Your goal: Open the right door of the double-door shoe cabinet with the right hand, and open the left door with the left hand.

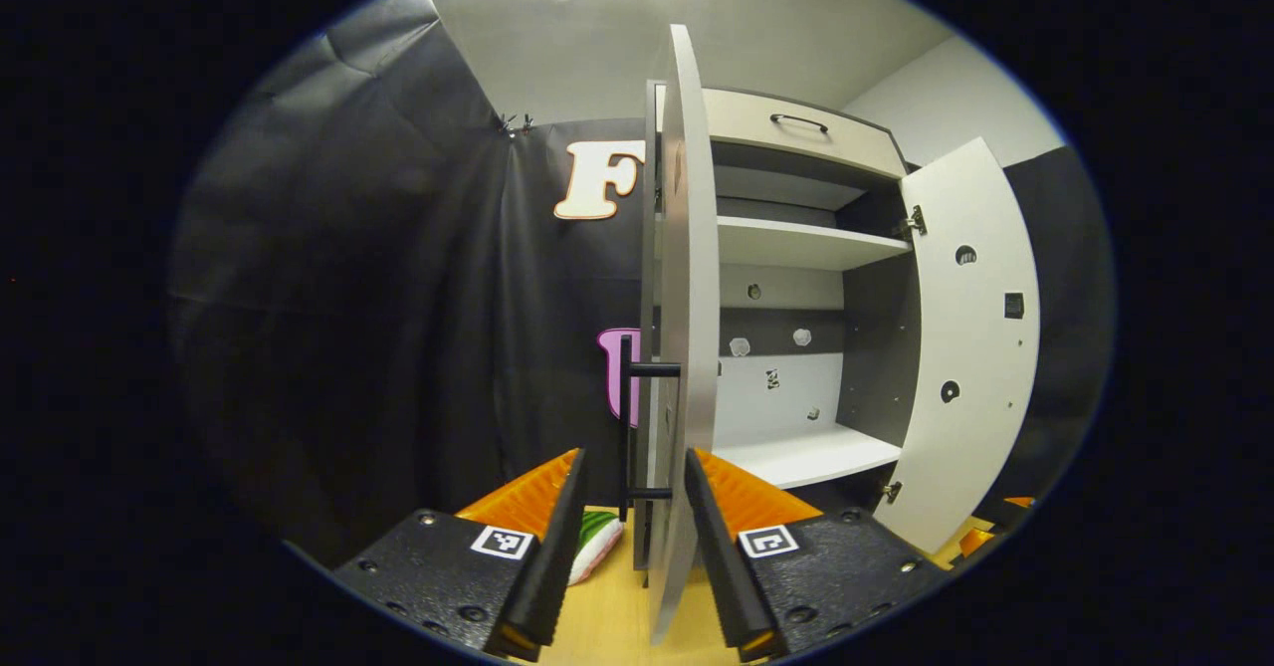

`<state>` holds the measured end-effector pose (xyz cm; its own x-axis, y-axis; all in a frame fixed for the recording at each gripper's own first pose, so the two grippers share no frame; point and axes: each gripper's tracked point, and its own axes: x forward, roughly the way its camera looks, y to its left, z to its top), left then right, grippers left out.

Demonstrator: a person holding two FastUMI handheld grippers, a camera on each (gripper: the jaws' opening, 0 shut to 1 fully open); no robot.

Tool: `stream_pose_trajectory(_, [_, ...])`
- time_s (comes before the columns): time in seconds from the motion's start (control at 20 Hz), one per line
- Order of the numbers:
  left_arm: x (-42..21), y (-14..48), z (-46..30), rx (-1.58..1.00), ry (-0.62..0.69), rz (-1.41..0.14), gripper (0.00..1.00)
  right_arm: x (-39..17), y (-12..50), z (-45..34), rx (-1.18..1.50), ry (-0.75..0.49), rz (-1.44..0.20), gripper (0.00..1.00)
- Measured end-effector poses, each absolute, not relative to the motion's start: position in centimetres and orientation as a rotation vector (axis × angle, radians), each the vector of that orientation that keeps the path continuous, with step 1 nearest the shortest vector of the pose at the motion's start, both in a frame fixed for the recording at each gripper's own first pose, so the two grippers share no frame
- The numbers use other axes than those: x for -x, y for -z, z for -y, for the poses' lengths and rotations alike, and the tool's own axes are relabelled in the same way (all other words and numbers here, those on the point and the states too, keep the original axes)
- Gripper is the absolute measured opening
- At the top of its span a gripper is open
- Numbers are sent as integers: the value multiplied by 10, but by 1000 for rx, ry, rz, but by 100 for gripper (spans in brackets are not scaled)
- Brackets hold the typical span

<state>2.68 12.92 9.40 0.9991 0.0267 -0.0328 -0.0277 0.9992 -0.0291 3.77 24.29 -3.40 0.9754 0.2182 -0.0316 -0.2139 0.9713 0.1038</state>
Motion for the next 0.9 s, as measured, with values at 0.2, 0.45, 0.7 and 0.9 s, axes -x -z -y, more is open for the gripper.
stream_pose_trajectory(0.2, [-6,-92,-111,16,-30,5,88,-34,30,-240,-103,-215,-33,100])
stream_pose_trajectory(0.45, [16,-70,-84,-9,-31,-12,96,-33,24,-235,-106,-208,-21,100])
stream_pose_trajectory(0.7, [31,-48,-42,-31,-22,-6,96,-28,12,-232,-105,-209,4,100])
stream_pose_trajectory(0.9, [36,-24,-3,5,20,-22,97,-23,-2,-226,-113,-203,29,100])
